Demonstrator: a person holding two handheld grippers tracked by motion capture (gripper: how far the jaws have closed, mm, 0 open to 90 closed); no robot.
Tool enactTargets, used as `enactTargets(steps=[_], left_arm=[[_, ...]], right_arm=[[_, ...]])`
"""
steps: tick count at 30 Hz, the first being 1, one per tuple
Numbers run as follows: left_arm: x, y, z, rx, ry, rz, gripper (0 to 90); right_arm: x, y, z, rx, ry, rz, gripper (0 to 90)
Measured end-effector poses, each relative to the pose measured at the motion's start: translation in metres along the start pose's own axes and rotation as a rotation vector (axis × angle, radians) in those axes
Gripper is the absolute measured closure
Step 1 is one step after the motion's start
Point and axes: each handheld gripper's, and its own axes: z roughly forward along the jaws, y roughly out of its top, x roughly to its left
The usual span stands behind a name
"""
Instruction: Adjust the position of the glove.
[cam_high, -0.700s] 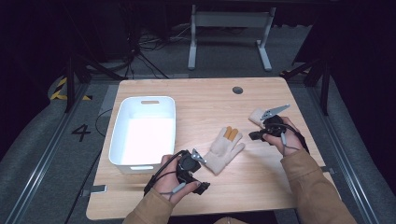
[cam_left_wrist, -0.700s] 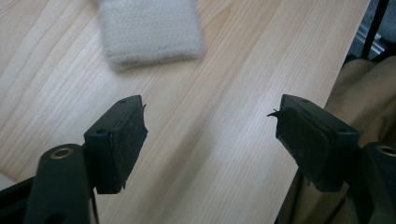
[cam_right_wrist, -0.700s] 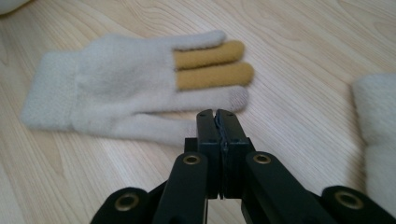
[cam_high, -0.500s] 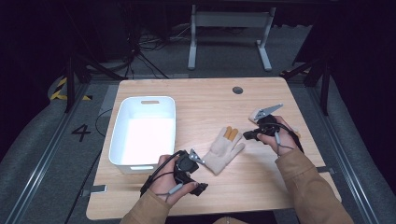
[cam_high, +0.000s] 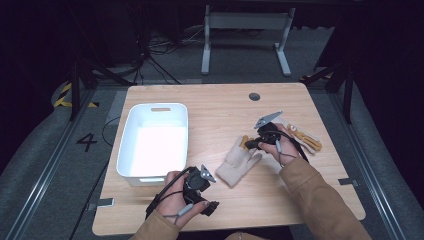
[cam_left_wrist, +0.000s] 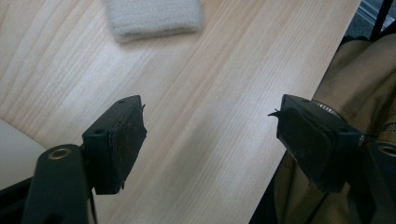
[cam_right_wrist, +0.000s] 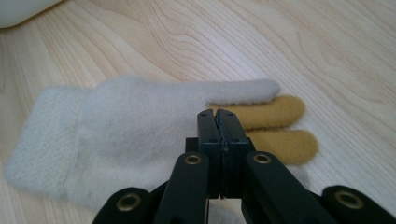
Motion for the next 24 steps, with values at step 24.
enactTargets(steps=[24], left_arm=[[0.006, 0.007, 0.006, -0.031, 0.08, -0.021, 19.9]], right_arm=[[-0.007, -0.014, 0.007, 0.092, -0.046, 0.015, 90.0]])
